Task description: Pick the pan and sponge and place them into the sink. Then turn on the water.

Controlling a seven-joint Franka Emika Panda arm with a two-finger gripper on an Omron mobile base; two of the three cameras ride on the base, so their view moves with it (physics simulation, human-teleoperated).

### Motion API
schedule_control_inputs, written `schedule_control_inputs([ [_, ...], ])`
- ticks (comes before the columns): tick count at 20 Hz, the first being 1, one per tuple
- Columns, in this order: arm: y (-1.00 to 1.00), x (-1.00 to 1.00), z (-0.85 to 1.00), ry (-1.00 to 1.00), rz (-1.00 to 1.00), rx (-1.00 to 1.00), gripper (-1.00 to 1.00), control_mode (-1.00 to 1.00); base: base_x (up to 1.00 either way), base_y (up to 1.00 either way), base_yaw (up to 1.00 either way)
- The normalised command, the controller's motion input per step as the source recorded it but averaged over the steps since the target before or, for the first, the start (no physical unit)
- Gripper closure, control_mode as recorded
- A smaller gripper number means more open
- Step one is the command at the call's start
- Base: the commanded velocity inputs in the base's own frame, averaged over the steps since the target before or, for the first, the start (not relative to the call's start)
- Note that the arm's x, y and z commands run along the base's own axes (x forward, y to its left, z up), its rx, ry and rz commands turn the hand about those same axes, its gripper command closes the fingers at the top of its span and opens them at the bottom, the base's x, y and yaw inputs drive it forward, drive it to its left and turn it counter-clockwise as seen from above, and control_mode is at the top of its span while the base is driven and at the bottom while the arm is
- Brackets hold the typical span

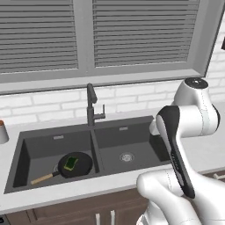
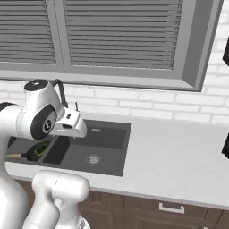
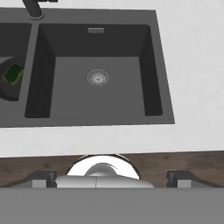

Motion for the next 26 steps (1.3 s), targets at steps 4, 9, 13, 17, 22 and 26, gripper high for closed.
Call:
schedule_control_inputs([
  [4,0.0,0.0,0.0,0.0,0.0,0.0,-1.0,1.0,0.24,-0.03,0.0],
  [9,0.0,0.03,0.0,-0.01,0.0,0.0,-1.0,-1.0,0.08,0.0,0.0],
  [13,0.0,0.23,-0.22,-0.09,0.0,0.0,-1.0,-1.0,0.0,0.0,0.0],
  [17,0.0,0.33,-0.43,-0.16,0.0,0.0,-1.0,-1.0,0.0,0.0,0.0],
  [22,0.0,0.46,-0.27,-0.18,0.02,0.0,-1.0,-1.0,0.0,0.0,0.0],
  [26,-0.02,0.43,-0.19,-0.19,0.0,0.02,-1.0,-1.0,0.0,0.0,0.0],
])
